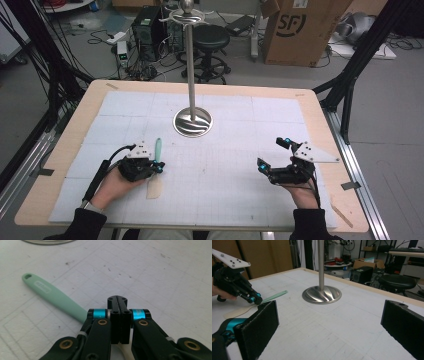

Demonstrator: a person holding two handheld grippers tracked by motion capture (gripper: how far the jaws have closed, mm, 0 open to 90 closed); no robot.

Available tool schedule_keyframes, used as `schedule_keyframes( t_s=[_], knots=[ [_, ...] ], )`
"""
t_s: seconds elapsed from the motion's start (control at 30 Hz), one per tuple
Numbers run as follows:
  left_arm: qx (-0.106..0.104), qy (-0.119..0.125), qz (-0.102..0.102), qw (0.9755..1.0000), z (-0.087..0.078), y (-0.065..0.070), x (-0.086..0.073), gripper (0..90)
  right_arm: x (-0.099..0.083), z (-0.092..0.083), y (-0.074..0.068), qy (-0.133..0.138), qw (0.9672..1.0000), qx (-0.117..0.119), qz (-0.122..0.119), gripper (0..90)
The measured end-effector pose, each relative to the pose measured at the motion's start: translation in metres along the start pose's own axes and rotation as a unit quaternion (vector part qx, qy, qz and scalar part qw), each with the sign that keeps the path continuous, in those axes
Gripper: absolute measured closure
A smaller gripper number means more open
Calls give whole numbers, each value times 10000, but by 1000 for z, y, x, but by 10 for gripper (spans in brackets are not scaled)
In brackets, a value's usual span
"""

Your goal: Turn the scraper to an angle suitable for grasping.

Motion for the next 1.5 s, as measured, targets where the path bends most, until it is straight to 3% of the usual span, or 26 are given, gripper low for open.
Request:
schedule_keyframes(
  t_s=[0.13,0.27,0.43,0.57,0.77,0.93,1.13,1.33,1.37,1.4,1.43,1.5],
  knots=[
    [-114,-192,32,9997,2,4,-4,898,0,0,0,31,10000,26,-9,3],
    [-214,-203,70,9995,0,6,-5,898,0,1,-3,14,9999,100,-49,3],
    [-268,-366,-154,9989,-6,4,-7,899,0,1,-2,8,10000,91,-40,3],
    [-344,-462,-222,9981,-11,2,-10,899,1,0,-2,38,10000,82,-31,3],
    [-148,-774,-39,9969,-20,4,-12,900,0,-1,-1,28,10000,38,-24,3],
    [-294,-917,-164,9952,-34,-3,-19,899,0,-2,-1,39,10000,-6,-40,3],
    [-49,-1018,-142,9947,-50,-13,-28,899,-1,-1,-1,-14,10000,-1,20,3],
    [45,-978,-398,9944,-65,-27,-38,899,-1,-1,0,-7,10000,-15,28,3],
    [36,-933,-417,9948,-67,-28,-39,899,-1,-1,0,-7,10000,-15,28,3],
    [161,-742,-399,9963,-69,-31,-39,899,-2,-1,1,-8,10000,-20,6,3],
    [161,-742,-399,9963,-69,-31,-39,899,-2,-1,0,-32,10000,-9,41,3],
    [445,-500,-380,9970,-70,-34,-35,899,-2,-1,1,-23,10000,-22,17,3]
  ],
)
Point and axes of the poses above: each handheld gripper's, and its own axes: z roughly forward along the jaws, x roughly out of its top, y roughly to its right, the point moved 2 cm from there along z, roughly forward along the jaws, and after that the axes turned 6 degrees about -x, right-handed, at the moved point
